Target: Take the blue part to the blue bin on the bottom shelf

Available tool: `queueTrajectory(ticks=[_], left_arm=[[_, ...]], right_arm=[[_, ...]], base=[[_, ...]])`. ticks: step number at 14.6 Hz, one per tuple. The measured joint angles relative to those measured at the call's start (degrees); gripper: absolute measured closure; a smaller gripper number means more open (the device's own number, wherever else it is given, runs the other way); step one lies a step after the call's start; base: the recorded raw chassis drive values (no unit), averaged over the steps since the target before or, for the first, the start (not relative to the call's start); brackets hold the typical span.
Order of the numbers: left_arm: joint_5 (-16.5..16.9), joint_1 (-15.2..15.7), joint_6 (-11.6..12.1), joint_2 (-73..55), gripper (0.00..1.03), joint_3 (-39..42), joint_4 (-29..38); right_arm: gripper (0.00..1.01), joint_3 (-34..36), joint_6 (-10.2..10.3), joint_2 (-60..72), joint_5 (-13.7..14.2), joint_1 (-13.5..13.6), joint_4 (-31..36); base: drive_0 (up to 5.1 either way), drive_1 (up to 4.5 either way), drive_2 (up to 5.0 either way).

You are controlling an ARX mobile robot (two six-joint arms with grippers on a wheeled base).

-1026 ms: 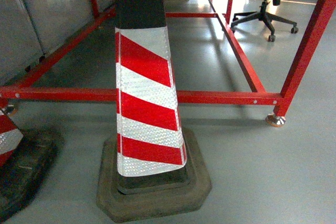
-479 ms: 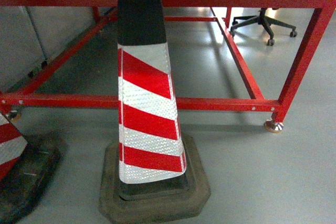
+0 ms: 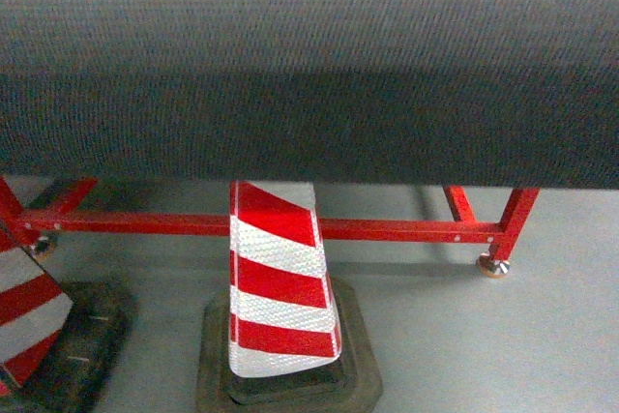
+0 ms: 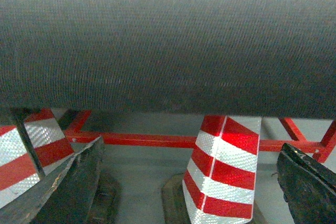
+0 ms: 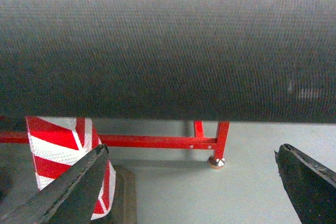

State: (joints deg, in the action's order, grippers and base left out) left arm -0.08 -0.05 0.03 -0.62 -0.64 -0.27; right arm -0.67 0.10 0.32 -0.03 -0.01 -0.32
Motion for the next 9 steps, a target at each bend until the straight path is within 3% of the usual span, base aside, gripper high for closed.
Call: queueTrajectory(ticks=[9], left_arm=[[0.0,0.0,0.0,0.0,0.05,0.0,0.0]], right_arm=[[0.03,0.0,0.0,0.0,0.0,0.0,0.1]], base=[[0.0,0.00,0.0]])
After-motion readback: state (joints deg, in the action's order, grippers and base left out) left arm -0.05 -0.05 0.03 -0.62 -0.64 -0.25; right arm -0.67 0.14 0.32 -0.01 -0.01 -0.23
